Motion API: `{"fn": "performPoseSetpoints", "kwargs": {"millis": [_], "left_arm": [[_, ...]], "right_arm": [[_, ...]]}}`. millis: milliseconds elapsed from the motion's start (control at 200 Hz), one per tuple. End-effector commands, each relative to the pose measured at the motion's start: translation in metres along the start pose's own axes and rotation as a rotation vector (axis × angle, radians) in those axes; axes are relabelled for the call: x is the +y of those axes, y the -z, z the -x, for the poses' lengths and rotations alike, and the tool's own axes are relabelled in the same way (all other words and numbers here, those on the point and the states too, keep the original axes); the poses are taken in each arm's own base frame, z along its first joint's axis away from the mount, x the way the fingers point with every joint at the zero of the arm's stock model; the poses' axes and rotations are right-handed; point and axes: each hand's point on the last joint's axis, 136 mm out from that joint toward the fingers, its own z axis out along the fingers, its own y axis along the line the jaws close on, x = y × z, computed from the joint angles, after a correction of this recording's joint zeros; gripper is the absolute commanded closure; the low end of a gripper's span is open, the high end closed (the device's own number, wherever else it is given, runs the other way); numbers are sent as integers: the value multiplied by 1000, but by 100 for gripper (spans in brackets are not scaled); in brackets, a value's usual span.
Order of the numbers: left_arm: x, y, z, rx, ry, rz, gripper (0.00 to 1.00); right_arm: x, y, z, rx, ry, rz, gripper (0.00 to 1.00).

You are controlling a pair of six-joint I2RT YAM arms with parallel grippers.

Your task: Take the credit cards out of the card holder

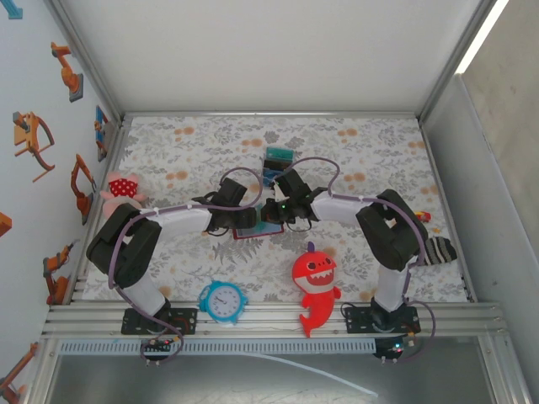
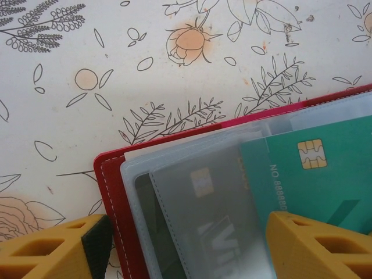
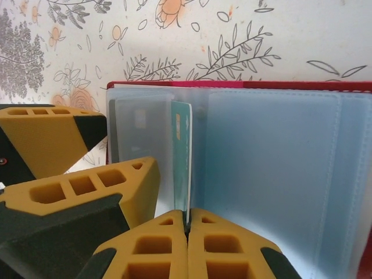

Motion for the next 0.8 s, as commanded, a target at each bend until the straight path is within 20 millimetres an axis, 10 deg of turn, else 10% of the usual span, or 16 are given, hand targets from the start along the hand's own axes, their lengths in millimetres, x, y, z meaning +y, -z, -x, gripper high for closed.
{"fn": "performPoseSetpoints", "kwargs": {"millis": [0,796], "left_arm": [[-7,7,9,-22,7,-18,28],[6,25,17,-76,-3,34,25]], "right_arm": [[-13,13,-1,2,25,-98,98],[12,35,25,-88,101,-77,99]]}}
